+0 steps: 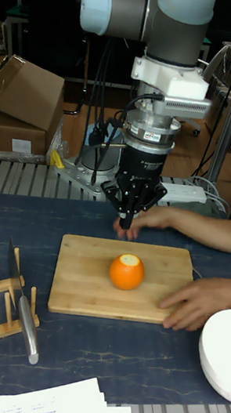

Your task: Chop the orange

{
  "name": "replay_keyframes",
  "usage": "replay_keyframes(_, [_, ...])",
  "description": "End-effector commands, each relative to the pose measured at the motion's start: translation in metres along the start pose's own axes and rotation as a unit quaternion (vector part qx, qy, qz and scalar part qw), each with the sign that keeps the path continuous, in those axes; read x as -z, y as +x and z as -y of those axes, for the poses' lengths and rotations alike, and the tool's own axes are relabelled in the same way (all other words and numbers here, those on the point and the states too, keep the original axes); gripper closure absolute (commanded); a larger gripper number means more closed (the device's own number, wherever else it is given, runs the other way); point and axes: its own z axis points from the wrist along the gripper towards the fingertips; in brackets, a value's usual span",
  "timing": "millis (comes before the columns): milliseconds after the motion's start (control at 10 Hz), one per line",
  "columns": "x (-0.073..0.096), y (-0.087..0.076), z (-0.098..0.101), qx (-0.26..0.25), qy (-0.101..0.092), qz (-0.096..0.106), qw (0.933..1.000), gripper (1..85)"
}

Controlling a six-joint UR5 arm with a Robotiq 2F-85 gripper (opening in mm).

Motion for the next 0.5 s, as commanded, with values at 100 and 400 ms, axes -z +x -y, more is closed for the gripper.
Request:
replay_keyframes(100, [0.008, -0.001, -0.004, -0.005, -0.017, 0.010, 0.9998, 84.3])
replay_keyframes(400, [0.008, 0.000, 0.009, 0.014, 0.010, 0.009, 0.9998, 84.3])
